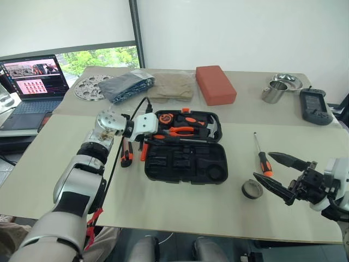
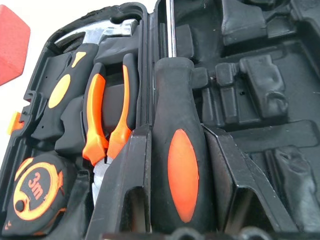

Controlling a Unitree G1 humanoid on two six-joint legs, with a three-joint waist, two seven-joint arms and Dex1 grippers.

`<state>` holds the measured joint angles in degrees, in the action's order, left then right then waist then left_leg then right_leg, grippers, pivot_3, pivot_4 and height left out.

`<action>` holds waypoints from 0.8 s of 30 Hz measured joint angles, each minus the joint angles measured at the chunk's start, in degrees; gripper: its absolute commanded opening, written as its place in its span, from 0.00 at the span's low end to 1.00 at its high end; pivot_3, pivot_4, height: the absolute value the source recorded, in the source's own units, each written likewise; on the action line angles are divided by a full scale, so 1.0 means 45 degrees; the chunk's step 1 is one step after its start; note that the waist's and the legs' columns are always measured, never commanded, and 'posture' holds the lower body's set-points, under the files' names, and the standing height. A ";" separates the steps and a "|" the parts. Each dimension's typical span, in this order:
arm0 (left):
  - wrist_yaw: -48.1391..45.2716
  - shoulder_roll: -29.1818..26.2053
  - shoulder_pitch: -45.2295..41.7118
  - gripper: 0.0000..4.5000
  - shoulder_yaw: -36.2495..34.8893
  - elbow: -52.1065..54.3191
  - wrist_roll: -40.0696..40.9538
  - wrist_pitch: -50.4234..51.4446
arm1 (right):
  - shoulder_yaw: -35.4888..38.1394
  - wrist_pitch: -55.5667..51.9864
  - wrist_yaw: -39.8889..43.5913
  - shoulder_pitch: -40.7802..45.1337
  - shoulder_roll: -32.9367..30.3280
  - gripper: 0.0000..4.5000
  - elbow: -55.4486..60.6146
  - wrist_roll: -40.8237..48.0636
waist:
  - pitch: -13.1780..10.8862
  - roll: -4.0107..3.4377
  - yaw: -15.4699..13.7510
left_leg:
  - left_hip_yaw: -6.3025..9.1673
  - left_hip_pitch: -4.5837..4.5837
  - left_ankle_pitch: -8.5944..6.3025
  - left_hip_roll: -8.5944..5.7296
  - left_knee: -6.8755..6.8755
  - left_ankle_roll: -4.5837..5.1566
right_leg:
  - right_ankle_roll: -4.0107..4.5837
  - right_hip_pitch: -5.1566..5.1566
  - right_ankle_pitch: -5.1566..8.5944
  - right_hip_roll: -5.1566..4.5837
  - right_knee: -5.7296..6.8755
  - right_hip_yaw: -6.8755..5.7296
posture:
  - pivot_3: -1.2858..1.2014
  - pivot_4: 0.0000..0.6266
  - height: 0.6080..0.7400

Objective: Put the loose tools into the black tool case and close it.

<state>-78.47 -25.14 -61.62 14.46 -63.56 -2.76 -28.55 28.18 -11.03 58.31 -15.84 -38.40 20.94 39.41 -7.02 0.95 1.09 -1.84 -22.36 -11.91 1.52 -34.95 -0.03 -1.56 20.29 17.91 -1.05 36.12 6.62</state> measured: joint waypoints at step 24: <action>0.0172 0.0078 -0.0056 0.22 0.0105 -0.0561 -0.1408 0.0351 | 0.0160 0.0133 -0.0236 0.0009 0.0033 1.00 0.0146 -0.0001 | 0.0024 -0.0040 -0.0018 | 0.0029 -0.0006 0.0000 0.0041 -0.0018 0.0000 | 0.0005 -0.0002 -0.0003 0.0093 0.0018 0.0055 | 0.52 0.24 1.00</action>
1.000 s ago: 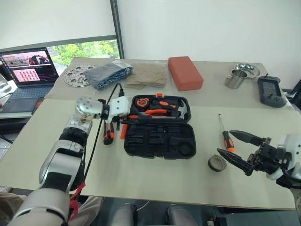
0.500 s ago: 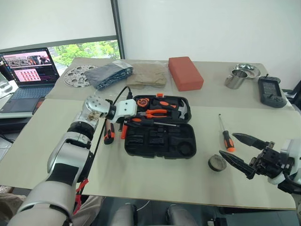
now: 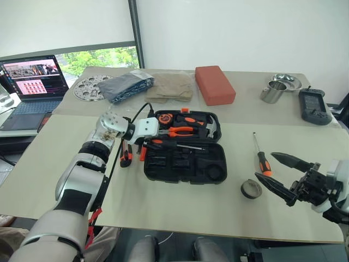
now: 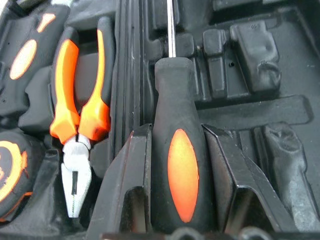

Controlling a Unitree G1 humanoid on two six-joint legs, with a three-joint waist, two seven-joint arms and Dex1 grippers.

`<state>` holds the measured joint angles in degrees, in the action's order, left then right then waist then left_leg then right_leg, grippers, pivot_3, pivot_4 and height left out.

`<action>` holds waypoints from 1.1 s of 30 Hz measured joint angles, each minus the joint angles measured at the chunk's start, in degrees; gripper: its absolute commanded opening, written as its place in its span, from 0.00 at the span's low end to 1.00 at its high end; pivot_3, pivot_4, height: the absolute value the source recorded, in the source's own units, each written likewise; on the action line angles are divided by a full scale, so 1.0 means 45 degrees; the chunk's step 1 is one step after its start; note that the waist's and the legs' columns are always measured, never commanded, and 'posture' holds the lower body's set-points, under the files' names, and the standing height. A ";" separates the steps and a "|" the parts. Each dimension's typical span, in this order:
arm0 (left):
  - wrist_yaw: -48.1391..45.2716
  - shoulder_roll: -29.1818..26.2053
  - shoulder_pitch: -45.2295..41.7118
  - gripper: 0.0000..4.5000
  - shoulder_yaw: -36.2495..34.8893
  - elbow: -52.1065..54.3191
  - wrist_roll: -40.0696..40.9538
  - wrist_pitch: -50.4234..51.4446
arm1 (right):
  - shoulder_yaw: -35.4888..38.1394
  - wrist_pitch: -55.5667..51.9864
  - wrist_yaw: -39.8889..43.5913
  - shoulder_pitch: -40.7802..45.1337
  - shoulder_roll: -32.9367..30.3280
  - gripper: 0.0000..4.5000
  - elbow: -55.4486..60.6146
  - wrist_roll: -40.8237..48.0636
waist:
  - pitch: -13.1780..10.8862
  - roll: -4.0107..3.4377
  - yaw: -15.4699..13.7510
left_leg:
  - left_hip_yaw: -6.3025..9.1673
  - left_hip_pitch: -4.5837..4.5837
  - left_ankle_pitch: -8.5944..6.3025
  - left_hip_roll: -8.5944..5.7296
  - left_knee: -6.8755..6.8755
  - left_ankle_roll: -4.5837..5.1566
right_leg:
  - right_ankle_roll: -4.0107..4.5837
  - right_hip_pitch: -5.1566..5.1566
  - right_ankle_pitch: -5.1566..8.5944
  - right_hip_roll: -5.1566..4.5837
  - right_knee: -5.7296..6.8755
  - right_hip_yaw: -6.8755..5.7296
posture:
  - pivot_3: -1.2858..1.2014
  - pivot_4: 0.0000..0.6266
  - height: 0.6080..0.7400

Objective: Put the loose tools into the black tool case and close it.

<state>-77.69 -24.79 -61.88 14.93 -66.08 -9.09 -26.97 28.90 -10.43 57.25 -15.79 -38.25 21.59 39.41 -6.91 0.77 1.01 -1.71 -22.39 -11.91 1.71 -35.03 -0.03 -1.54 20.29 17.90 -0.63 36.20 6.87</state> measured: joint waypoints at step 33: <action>0.0743 -0.0110 -0.0001 0.99 0.0214 0.0424 -0.0958 0.0400 | 0.0023 0.0044 -0.0050 -0.0220 0.0001 1.00 0.0073 -0.0079 | 0.0003 -0.0005 0.0004 | 0.0005 0.0020 0.0002 0.0009 -0.0056 -0.0001 | -0.0036 -0.0002 0.0024 0.0034 0.0100 0.0026 | 0.52 0.24 1.00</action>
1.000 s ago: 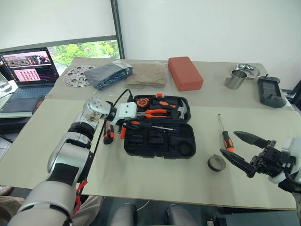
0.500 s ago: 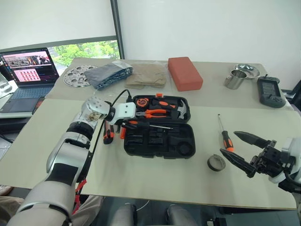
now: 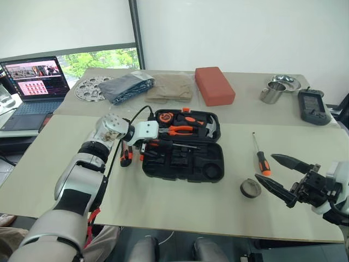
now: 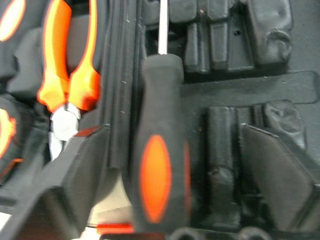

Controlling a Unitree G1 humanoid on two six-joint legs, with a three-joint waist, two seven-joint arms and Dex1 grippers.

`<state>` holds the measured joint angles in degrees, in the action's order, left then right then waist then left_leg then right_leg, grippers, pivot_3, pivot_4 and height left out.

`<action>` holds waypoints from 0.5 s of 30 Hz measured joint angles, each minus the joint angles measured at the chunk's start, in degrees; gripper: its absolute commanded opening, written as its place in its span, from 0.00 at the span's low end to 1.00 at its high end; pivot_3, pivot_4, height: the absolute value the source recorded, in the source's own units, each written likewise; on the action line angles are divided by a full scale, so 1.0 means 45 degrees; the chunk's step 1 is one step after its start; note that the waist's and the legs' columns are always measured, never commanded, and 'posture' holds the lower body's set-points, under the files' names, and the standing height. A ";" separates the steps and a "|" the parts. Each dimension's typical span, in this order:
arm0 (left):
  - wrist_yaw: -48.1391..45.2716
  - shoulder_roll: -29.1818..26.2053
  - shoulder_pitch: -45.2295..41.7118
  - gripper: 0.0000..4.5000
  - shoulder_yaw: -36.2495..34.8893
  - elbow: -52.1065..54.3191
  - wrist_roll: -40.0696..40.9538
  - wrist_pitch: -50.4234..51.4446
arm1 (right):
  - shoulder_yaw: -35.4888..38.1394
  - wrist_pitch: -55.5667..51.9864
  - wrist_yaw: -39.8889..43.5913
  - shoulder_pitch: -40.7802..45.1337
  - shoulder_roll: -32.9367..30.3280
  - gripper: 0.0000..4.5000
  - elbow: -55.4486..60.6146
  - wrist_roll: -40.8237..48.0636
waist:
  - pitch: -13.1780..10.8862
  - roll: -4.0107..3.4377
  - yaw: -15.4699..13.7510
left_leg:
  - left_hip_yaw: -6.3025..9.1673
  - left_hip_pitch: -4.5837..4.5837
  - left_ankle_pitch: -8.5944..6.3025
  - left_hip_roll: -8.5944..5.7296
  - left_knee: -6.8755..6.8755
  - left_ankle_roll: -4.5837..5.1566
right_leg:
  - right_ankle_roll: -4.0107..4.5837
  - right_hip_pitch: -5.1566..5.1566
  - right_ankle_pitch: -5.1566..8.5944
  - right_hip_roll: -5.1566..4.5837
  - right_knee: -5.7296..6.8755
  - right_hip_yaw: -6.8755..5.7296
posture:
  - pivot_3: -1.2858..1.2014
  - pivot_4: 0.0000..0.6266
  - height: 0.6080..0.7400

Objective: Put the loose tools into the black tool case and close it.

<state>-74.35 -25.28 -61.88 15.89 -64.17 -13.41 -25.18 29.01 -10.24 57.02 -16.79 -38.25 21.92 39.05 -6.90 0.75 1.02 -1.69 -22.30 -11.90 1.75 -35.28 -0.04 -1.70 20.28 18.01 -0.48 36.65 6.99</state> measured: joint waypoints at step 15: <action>-0.0020 0.0410 -0.0266 0.65 -0.1693 0.2068 0.2194 0.1732 | -0.0021 0.0016 -0.0056 0.0023 0.0101 1.00 0.0000 -0.0034 | 0.0011 -0.0018 -0.0041 | 0.0004 -0.0012 0.0000 0.0002 -0.0009 0.0000 | 0.0006 0.0002 -0.0001 0.0005 0.0009 0.0005 | 0.52 0.24 1.00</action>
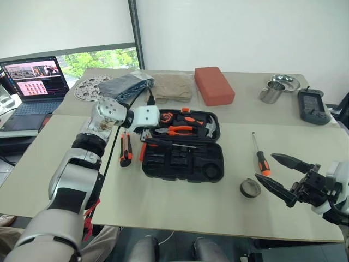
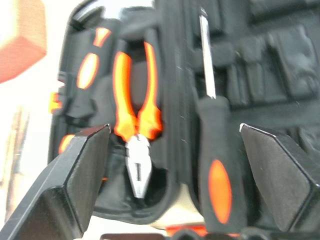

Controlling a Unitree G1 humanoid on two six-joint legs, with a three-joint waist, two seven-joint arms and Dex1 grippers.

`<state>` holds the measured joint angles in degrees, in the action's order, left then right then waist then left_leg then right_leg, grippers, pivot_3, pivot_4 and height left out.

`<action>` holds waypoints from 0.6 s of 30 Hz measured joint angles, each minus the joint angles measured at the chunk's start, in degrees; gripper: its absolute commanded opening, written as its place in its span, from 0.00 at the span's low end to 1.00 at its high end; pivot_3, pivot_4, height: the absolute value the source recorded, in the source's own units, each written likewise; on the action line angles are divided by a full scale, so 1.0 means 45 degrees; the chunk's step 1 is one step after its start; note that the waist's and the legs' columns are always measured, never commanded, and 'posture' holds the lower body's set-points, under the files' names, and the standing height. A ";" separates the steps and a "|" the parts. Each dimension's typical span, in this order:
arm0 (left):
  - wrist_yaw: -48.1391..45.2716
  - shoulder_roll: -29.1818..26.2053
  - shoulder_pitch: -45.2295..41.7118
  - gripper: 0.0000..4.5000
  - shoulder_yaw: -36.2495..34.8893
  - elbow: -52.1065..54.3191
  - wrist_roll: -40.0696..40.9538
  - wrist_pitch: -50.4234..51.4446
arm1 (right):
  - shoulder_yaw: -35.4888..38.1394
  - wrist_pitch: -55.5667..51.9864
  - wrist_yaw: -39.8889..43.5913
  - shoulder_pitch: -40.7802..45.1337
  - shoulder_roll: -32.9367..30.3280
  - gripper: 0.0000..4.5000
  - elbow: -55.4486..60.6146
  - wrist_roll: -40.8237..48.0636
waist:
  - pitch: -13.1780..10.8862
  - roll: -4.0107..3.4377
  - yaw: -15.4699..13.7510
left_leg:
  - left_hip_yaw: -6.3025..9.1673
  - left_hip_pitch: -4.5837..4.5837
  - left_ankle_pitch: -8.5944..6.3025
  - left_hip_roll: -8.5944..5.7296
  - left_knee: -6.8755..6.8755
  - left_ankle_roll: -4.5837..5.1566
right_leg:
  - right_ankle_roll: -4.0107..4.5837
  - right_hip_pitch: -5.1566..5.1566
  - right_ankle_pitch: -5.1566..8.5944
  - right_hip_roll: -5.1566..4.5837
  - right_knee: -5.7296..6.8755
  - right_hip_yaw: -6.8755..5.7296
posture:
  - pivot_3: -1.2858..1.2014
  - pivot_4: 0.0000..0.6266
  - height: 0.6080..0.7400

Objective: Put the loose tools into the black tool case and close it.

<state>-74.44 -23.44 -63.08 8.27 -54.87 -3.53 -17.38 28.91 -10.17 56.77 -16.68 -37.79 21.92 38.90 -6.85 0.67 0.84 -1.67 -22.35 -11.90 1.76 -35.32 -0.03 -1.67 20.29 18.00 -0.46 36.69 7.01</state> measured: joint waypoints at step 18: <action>-0.0521 0.0604 0.1095 0.00 -0.1030 -0.2679 0.1221 0.0279 | -0.0003 0.0037 0.0024 -0.0072 0.0173 1.00 0.0005 -0.0111 | -0.0006 0.0007 0.0130 | 0.0023 0.0005 0.0003 -0.0005 -0.0009 -0.0002 | -0.0001 0.0001 0.0004 0.0014 0.0013 0.0003 | 0.52 0.24 1.00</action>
<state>-76.78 -20.72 -58.15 3.64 -66.92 1.96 -16.13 28.90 -10.00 56.88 -17.01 -37.02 21.94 38.40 -6.88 0.70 1.43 -1.57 -22.33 -11.89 1.74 -35.37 -0.05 -1.68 20.29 18.02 -0.39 36.75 7.02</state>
